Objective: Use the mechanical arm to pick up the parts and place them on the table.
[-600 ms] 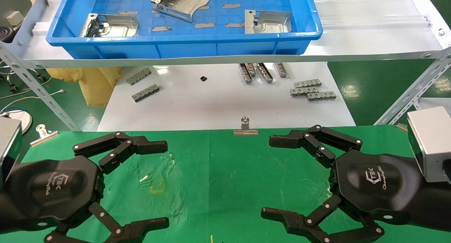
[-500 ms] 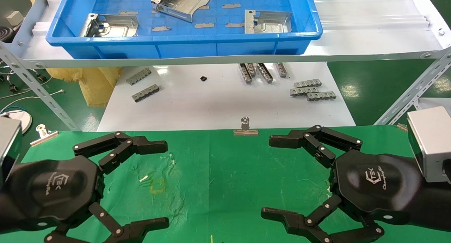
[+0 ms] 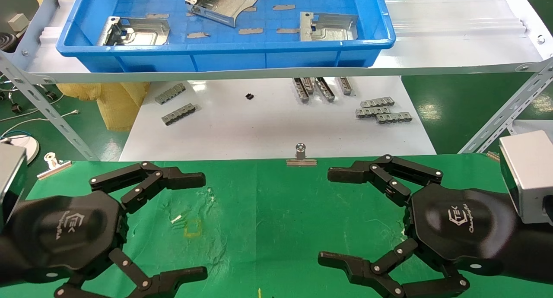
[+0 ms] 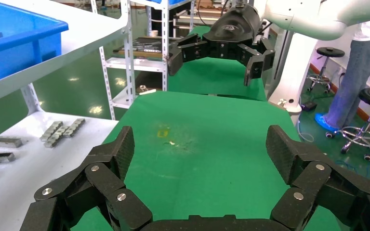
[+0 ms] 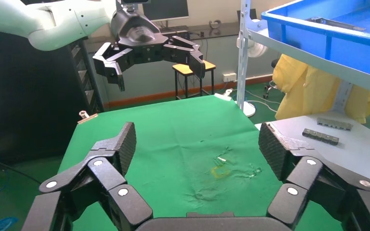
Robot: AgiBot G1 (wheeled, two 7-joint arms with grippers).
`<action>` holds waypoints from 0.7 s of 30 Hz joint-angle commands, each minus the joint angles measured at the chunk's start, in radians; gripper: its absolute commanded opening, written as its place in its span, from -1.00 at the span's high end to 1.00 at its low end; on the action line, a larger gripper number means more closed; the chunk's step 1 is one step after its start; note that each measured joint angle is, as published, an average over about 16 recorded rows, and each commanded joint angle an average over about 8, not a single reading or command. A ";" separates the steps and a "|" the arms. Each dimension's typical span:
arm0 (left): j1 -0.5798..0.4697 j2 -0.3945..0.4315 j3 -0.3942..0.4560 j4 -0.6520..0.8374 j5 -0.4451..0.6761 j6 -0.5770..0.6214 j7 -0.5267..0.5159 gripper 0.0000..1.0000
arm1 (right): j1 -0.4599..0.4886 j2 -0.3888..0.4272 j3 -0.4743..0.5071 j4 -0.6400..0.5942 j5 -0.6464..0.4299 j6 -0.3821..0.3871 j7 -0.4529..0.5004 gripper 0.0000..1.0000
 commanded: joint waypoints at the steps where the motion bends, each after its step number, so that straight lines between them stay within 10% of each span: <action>1: 0.000 0.000 0.000 0.000 0.000 0.000 0.000 -1.00 | 0.000 0.000 0.000 0.000 0.000 0.000 0.000 1.00; 21: 0.000 0.000 0.000 0.000 0.000 0.000 0.000 -1.00 | 0.000 0.000 0.000 0.000 0.000 0.000 0.000 1.00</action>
